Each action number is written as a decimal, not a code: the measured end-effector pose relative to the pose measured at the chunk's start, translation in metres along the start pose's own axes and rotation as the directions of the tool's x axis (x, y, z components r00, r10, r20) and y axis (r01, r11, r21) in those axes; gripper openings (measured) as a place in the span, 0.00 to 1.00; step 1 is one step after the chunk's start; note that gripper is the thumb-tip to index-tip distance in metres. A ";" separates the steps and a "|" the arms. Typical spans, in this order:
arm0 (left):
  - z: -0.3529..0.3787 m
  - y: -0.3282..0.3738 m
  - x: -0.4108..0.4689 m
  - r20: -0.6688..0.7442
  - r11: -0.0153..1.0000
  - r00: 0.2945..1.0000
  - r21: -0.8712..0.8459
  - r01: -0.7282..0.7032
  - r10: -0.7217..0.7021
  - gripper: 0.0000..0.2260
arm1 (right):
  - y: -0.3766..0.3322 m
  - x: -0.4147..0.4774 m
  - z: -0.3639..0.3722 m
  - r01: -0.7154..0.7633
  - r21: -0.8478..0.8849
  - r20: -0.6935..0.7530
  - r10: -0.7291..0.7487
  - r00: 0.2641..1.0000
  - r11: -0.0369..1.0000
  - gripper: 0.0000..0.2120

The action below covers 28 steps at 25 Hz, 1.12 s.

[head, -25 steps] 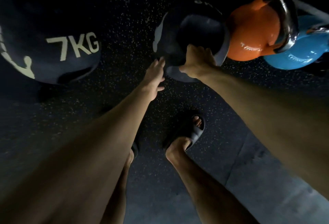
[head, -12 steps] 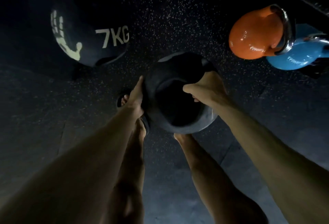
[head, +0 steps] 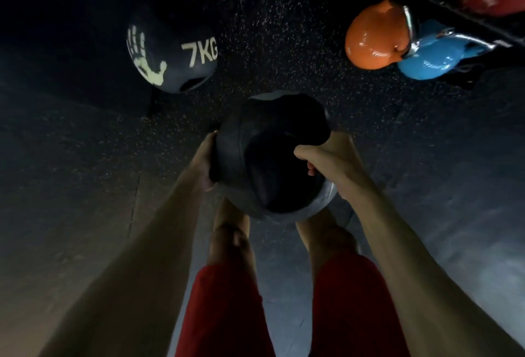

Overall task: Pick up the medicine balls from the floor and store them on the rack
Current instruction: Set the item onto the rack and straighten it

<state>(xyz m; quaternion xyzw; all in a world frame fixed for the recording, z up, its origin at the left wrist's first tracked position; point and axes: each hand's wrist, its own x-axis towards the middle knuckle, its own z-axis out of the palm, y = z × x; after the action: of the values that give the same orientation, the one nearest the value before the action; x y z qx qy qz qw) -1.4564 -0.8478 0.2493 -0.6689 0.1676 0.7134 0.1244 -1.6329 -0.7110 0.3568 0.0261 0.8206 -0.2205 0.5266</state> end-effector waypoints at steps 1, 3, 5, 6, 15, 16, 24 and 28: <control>0.003 0.003 -0.024 0.020 1.000 1.000 0.019 -0.020 0.019 0.19 | -0.003 -0.021 -0.009 0.020 -0.002 -0.029 -0.020 0.999 1.000 0.07; 0.008 0.022 -0.076 0.059 0.993 0.994 0.074 -0.096 0.091 0.17 | -0.014 -0.060 -0.024 0.054 0.013 -0.085 -0.053 0.995 0.998 0.09; 0.009 0.043 -0.122 0.117 0.962 0.980 0.201 -0.183 0.162 0.14 | -0.029 -0.095 -0.038 0.074 0.068 -0.145 -0.064 0.987 0.995 0.08; 0.012 0.052 -0.150 0.143 0.939 0.968 0.246 -0.238 0.208 0.13 | -0.037 -0.113 -0.047 0.091 0.100 -0.177 -0.072 0.982 0.991 0.07; 0.039 0.126 -0.362 0.080 0.821 0.881 0.333 -0.464 0.466 0.19 | -0.114 -0.249 -0.104 0.445 0.207 -0.433 -0.326 0.840 0.871 0.07; 0.038 0.131 -0.389 0.093 0.795 0.846 0.301 -0.527 0.526 0.19 | -0.126 -0.269 -0.111 0.488 0.197 -0.465 -0.357 0.810 0.850 0.06; 0.044 0.187 -0.540 0.197 0.433 0.451 0.133 -0.892 0.870 0.13 | -0.223 -0.406 -0.162 0.762 0.070 -0.622 -0.569 0.538 0.644 0.11; 0.045 0.216 -0.613 0.212 0.302 0.297 0.013 -0.953 0.931 0.14 | -0.260 -0.468 -0.178 0.842 0.035 -0.659 -0.621 0.424 0.538 0.12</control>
<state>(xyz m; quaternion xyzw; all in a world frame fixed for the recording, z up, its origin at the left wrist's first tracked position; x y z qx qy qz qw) -1.5389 -0.9980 0.8778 -0.3713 0.5656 0.6891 -0.2594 -1.6488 -0.7871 0.9155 -0.1798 0.8057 -0.5581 0.0836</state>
